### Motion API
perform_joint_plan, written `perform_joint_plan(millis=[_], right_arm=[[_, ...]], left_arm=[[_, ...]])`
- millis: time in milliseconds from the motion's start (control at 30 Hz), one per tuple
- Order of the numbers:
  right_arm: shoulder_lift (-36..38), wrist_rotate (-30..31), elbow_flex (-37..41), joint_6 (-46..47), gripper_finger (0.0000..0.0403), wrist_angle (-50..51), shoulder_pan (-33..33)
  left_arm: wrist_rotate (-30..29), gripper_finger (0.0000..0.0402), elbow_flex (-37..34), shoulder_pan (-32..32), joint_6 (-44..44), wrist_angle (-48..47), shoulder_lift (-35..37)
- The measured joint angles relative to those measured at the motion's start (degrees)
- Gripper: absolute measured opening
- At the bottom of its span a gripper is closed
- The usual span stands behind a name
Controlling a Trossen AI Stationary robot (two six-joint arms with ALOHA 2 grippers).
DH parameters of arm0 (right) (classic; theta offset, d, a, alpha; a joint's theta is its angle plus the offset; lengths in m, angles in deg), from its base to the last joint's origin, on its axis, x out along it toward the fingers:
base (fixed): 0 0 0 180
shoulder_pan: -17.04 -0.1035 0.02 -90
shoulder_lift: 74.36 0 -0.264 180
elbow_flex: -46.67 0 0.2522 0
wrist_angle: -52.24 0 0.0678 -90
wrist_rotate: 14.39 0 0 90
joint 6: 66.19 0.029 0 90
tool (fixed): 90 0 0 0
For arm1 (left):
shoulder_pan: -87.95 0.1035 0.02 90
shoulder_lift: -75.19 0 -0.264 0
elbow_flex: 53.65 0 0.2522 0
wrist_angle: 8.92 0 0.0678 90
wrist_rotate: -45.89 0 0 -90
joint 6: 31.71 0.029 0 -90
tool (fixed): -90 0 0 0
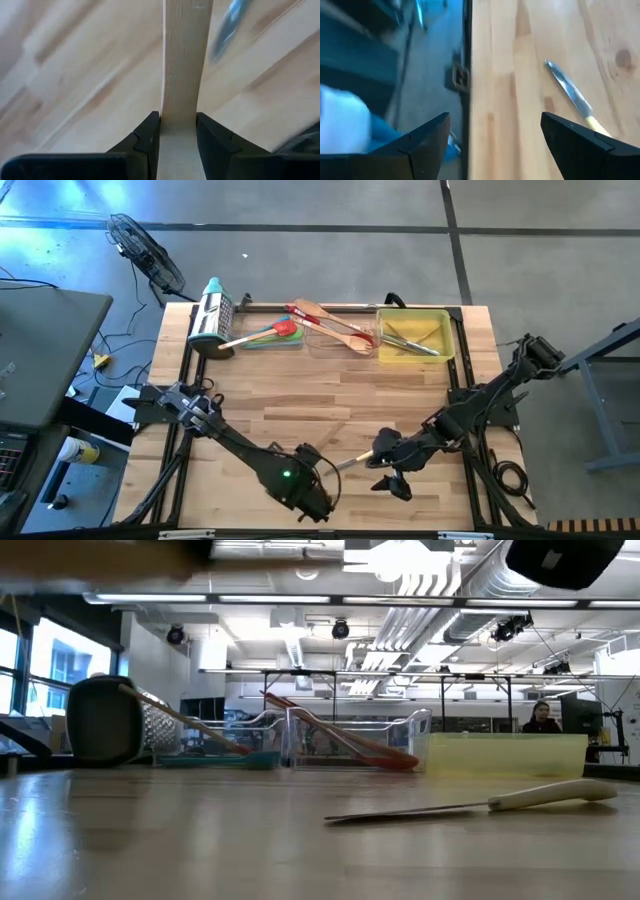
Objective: Pick & Place Kitchen Items
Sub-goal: Put the brown serving spork into the right transparent bin
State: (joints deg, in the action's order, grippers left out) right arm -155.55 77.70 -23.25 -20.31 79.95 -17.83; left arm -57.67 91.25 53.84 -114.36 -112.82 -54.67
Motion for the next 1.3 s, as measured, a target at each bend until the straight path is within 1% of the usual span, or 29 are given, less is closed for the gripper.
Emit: perform_joint_plan(millis=[67, 133, 233, 300, 333, 433, 567, 633, 767, 867, 1000, 1133, 1300], right_arm=[[1.25, 3.02, 0.0, 3.64, 0.0305, -2.45, 0.04], [3.21, 7.76, 0.0, 5.65, 0.0305, -4.82, 0.03], [6.62, 15.88, 0.0, 5.04, 0.0305, -8.6, -0.04], [9.07, 21.22, 0.0, 1.05, 0.0305, -12.66, -0.38], [10.09, 23.02, -0.01, -1.84, 0.0305, -15.06, -0.5], [12.05, 25.28, -0.04, -10.45, 0.0305, -20.34, -0.42], [12.55, 27.45, -0.02, -16.62, 0.0305, -24.61, 0.04], [12.55, 27.65, -0.02, -19.97, 0.0305, -26.1, 0.02], [12.46, 27.4, -0.02, -25.57, 0.0305, -28.18, -0.02], [12.44, 25.93, 0.0, -28.03, 0.0305, -30.72, 0.0], [12.44, 26.1, 0.0, -28.63, 0.0305, -32.69, 0.0], [11.44, 30.41, -0.02, -29.65, 0.0305, -33.47, -0.01], [9.76, 34.36, 0.0, -30.49, 0.0305, -34.75, 0.0]], left_arm=[[-6.31, 0.0094, 3.79, -0.74, -1.08, 0.08, 0.27], [-12.13, 0.0094, 2.73, -1.51, -1.93, 2.04, 2.41], [-20.02, 0.0094, 3.03, -2.5, -3.13, 1.26, 4.42], [-24.36, 0.0093, 3.44, -3.38, -1.3, 1.42, 5.28], [-25.7, 0.0093, 3.74, -3.37, 0.11, 2.98, 5.41], [-29.04, 0.0093, 3.72, -3.41, 5.34, 9.07, 6.47], [-32.38, 0.0093, 3.83, -3.42, 16.05, 19.65, 8.38], [-32.68, 0.0093, 3.85, -3.39, 21.87, 25.85, 9.27], [-33.53, 0.0093, 3.85, -3.39, 29.4, 31.94, 10.97], [-34.9, 0.0093, 3.85, -3.36, 31.22, 31.99, 11.68], [-36.95, 0.0093, 3.83, -2.76, 31.36, 31.49, 11.71], [-37.94, 0.0093, 3.72, -1.07, 30.86, 31.29, 11.71], [-38.29, 0.0093, 3.59, 1.2, 30.64, 29.55, 11.71]])
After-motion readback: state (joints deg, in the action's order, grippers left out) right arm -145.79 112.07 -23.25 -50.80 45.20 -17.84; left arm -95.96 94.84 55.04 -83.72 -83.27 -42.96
